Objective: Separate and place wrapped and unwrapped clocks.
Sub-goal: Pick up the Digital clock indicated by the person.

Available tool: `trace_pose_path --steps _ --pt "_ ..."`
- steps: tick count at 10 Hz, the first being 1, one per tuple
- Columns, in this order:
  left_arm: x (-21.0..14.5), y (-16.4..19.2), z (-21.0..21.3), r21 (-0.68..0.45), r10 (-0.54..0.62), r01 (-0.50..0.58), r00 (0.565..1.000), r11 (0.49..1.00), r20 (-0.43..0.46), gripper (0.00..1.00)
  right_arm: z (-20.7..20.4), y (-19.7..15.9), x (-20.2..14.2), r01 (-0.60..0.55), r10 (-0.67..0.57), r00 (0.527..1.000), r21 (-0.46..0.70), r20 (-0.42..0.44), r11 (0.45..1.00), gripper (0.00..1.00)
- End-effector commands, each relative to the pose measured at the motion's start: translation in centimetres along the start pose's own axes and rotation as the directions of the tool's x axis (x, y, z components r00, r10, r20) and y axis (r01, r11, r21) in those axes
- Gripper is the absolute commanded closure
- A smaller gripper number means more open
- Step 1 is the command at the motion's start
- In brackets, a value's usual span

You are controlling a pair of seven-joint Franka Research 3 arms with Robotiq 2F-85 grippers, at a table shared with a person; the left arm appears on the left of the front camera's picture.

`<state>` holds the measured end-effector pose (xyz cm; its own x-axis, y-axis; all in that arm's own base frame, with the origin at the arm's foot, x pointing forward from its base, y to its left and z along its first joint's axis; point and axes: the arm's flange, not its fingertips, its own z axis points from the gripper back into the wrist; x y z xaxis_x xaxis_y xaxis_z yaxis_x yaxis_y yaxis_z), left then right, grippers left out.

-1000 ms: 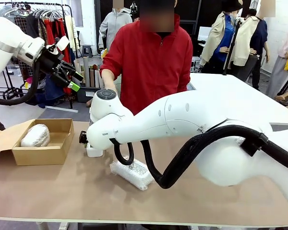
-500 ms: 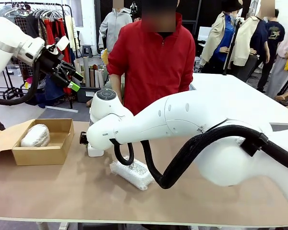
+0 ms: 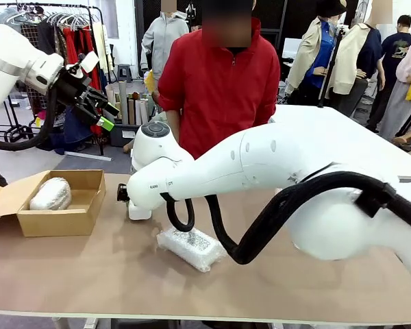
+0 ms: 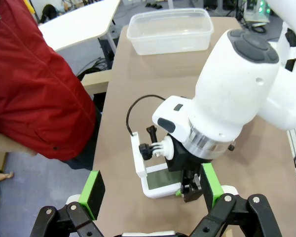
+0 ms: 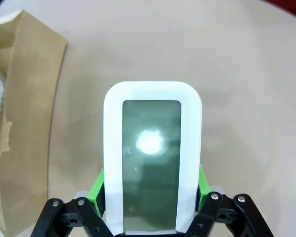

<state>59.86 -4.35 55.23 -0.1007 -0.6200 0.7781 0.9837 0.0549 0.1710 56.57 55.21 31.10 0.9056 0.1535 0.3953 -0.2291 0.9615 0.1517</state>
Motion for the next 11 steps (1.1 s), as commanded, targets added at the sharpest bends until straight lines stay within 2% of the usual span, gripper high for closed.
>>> trace_pose_path --steps 1,3,6,11 --pt "0.0 -0.1 0.1 -0.001 0.001 -0.001 1.000 1.000 0.000 0.00 4.1 -1.7 -1.7 0.024 -0.024 0.999 -0.001 0.027 1.000 1.00" --pt "0.0 -0.1 0.1 -0.001 0.001 -0.001 1.000 1.000 0.000 0.00 7.9 -2.6 -2.9 0.003 -0.003 0.999 0.025 0.034 1.000 1.00" --pt "0.0 -0.1 0.1 -0.001 0.001 -0.001 1.000 1.000 0.000 0.00 14.6 -4.4 -5.7 -0.088 0.093 0.993 0.068 -0.075 0.994 1.00" --pt "0.0 -0.1 0.1 -0.001 0.001 -0.001 1.000 1.000 0.000 0.00 23.2 -6.4 -8.4 -0.148 0.150 0.988 0.045 -0.039 0.988 1.00"
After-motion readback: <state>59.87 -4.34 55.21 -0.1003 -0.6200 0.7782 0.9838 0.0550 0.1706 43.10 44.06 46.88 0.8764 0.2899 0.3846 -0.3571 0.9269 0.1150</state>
